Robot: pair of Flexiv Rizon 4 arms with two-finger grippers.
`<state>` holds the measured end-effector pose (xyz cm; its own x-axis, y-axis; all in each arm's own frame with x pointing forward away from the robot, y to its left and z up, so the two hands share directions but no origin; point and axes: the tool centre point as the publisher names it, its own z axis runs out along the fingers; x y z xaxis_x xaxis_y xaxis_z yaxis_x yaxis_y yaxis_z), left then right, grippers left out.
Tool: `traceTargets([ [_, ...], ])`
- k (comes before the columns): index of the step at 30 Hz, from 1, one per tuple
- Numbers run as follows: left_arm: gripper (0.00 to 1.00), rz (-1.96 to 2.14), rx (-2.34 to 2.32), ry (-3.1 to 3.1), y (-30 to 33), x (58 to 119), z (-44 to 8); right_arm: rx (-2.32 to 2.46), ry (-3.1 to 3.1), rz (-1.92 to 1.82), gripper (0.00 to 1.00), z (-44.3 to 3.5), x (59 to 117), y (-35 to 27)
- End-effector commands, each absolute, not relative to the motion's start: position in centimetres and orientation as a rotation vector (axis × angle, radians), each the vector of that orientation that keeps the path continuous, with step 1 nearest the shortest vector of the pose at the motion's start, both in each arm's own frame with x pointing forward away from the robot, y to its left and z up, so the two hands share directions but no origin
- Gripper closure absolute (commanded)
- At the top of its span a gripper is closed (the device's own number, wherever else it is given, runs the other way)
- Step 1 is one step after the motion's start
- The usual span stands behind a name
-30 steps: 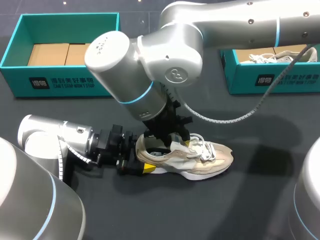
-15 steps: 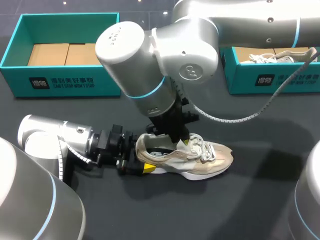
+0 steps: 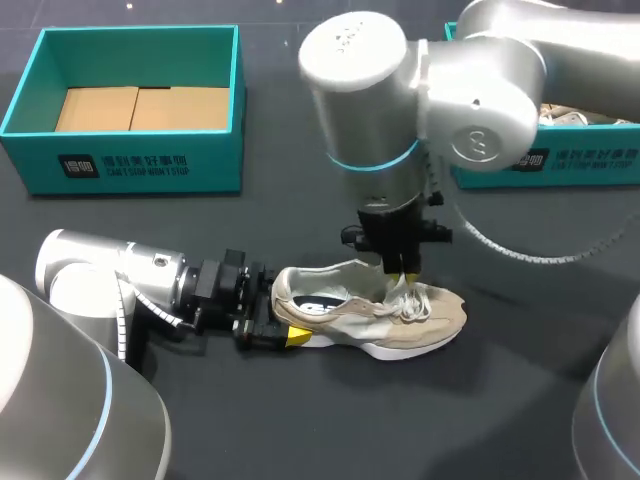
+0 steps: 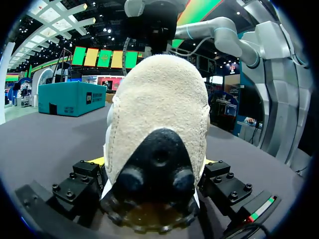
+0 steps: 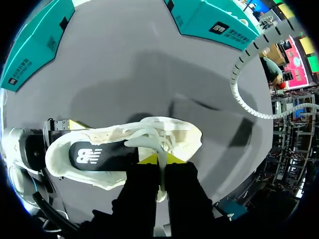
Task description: Take the shoe out of the shoebox, open the shoe tongue, remove and reinsert the insole, then place the shoe into the shoebox
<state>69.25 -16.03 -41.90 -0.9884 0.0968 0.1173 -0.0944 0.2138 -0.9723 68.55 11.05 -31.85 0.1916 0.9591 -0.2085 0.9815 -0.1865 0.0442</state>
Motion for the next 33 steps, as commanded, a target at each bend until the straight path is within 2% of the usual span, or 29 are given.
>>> traceTargets([
  [1,1.0,1.877,-0.002,-2.325,-15.8,69.3,-42.0,2.484,1.764,-0.012,1.0,-31.7,68.0,10.0],
  [8,1.0,1.877,-0.002,-2.325,-15.8,69.3,-42.0,2.484,1.764,-0.012,1.0,-31.7,68.0,10.0],
  [20,1.0,1.877,-0.002,-2.325,-15.8,69.3,-42.0,2.578,1.858,0.108,1.0,-32.1,67.4,6.1],
  [24,1.0,1.877,-0.002,-2.325,-15.8,69.3,-42.0,2.554,1.985,0.29,1.0,-33.1,67.3,5.3],
  [33,1.0,1.877,-0.002,-2.325,-15.8,69.3,-42.0,2.506,2.088,0.419,1.0,-34.2,66.9,4.2],
])
